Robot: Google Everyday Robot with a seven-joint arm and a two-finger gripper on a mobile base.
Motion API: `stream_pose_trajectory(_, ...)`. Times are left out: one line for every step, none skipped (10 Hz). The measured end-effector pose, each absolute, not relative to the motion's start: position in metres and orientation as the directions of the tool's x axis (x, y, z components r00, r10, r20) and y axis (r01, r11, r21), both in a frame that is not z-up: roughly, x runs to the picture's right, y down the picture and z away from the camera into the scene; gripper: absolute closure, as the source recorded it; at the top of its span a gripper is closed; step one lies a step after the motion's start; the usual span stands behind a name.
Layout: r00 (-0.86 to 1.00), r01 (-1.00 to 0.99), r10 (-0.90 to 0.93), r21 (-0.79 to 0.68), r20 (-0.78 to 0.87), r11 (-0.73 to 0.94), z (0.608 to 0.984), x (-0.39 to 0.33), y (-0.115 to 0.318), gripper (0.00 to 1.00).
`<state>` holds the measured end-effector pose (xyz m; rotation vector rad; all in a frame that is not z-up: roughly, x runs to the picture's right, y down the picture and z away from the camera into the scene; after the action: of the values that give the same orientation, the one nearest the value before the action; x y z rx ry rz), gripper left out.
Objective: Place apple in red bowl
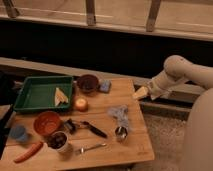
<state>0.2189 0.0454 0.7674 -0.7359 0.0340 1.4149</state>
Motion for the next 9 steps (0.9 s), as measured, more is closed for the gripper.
stream_pose_trajectory(0.211, -0.893, 0.880, -0.450, -0.426, -0.004, 0.769, 0.214, 0.041, 0.20)
stream_pose_trajectory(0.243, -0.882, 0.883, -0.471, -0.401, 0.029, 0.771, 0.199, 0.033, 0.20)
stream_pose_trajectory(0.269, -0.871, 0.883, -0.488, -0.384, 0.053, 0.773, 0.184, 0.026, 0.20)
stream_pose_trajectory(0.304, -0.855, 0.882, -0.511, -0.360, 0.086, 0.775, 0.164, 0.017, 0.20)
stream_pose_trajectory(0.346, -0.834, 0.877, -0.537, -0.333, 0.125, 0.776, 0.137, 0.009, 0.20)
stream_pose_trajectory(0.384, -0.815, 0.869, -0.556, -0.312, 0.161, 0.776, 0.113, 0.005, 0.20)
stream_pose_trajectory(0.428, -0.792, 0.857, -0.576, -0.286, 0.203, 0.777, 0.085, 0.001, 0.20)
stream_pose_trajectory(0.466, -0.770, 0.844, -0.591, -0.266, 0.239, 0.777, 0.059, 0.001, 0.20)
stream_pose_trajectory(0.508, -0.744, 0.828, -0.606, -0.237, 0.283, 0.775, 0.025, 0.003, 0.20)
